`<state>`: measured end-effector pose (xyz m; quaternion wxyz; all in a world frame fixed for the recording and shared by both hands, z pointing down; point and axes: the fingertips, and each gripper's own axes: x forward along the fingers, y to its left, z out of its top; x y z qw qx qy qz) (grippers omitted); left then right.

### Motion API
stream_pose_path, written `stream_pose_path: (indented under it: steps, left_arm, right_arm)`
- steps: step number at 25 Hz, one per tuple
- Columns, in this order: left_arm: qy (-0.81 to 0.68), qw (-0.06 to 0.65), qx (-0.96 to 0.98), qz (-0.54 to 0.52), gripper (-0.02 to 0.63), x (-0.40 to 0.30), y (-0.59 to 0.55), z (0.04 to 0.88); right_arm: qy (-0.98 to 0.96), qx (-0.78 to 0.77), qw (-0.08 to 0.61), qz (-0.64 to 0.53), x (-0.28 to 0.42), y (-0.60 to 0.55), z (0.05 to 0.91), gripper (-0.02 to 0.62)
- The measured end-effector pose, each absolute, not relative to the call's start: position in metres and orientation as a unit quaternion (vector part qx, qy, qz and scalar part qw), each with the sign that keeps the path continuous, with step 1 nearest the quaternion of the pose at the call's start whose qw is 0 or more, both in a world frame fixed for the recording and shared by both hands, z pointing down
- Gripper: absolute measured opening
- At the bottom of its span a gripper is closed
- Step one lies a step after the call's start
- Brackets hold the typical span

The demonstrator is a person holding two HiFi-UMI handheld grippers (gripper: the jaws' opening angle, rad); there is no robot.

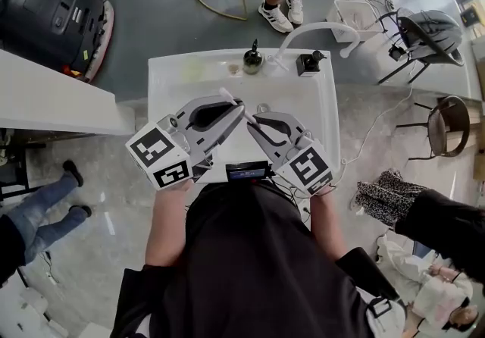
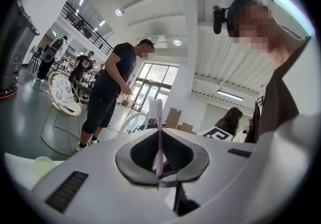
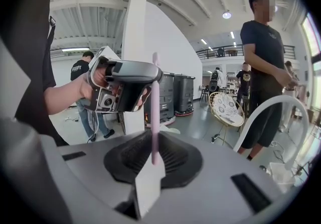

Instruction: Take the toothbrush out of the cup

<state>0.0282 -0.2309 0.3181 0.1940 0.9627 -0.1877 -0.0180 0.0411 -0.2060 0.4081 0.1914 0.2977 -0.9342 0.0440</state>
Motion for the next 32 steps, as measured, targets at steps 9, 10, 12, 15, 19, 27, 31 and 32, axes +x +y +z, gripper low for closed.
stream_pose_path:
  steps: [9, 10, 12, 15, 19, 27, 31, 32]
  left_arm:
    - [-0.199, 0.187, 0.960, -0.060, 0.028, 0.023, -0.236, 0.311]
    - [-0.199, 0.186, 0.960, -0.065, 0.028, 0.023, -0.237, 0.310]
    - [-0.198, 0.183, 0.960, -0.071, 0.029, 0.023, -0.237, 0.308]
    - [-0.197, 0.184, 0.960, -0.079, 0.034, 0.022, -0.238, 0.307]
    - [-0.201, 0.192, 0.956, -0.095, 0.046, 0.018, -0.240, 0.307]
    - [-0.195, 0.198, 0.953, -0.122, 0.008, 0.009, -0.232, 0.311]
    - [-0.192, 0.215, 0.948, -0.132, 0.006, 0.005, -0.225, 0.318]
    - [-0.192, 0.220, 0.946, -0.138, 0.006, 0.003, -0.223, 0.319]
  right_arm:
    - [-0.949, 0.271, 0.104, 0.125, 0.035, -0.203, 0.395, 0.046]
    - [-0.950, 0.265, 0.090, 0.138, 0.033, -0.202, 0.394, 0.046]
    - [-0.951, 0.252, 0.064, 0.166, 0.030, -0.201, 0.392, 0.046]
    - [-0.950, 0.237, 0.029, 0.201, 0.027, -0.200, 0.387, 0.046]
    - [-0.942, 0.230, -0.022, 0.245, 0.034, -0.205, 0.378, 0.046]
    - [-0.926, 0.253, -0.092, 0.264, 0.074, -0.223, 0.359, 0.046]
    - [-0.922, 0.259, -0.125, 0.258, 0.092, -0.225, 0.343, 0.046]
    - [-0.922, 0.261, -0.131, 0.255, 0.097, -0.224, 0.339, 0.046]
